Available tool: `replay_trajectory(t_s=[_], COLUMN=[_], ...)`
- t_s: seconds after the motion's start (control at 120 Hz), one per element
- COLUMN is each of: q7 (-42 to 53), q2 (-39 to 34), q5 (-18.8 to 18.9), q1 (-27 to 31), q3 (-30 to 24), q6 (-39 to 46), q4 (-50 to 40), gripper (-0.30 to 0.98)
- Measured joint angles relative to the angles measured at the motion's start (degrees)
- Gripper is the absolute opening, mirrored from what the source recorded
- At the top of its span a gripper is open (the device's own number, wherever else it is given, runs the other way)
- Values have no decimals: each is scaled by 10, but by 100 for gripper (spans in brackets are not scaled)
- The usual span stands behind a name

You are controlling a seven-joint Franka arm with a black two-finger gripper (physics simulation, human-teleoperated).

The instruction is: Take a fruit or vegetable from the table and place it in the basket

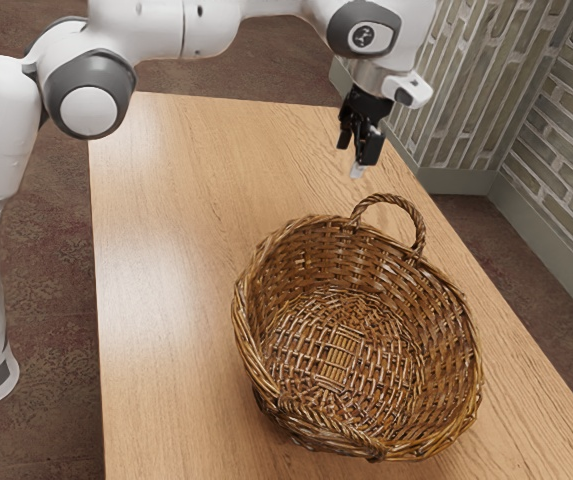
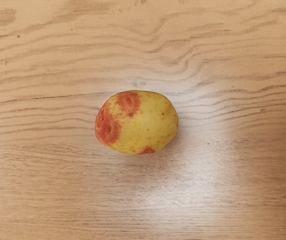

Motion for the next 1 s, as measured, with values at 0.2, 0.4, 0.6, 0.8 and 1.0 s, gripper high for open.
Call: replay_trajectory(t_s=[0.2, 0.4, 0.6, 0.8, 1.0], q7=[2, 7, 14, 19, 22], q2=[4, 5, 10, 35, 44], q5=[2, 1, -1, -2, -2], q1=[1, 3, 9, 9, 9], q3=[1, 8, 18, 18, 18], q6=[35, 65, 94, 110, 119], q4=[-50, -98, -145, -150, -159], gripper=[69, 69, 69, 69, 69])
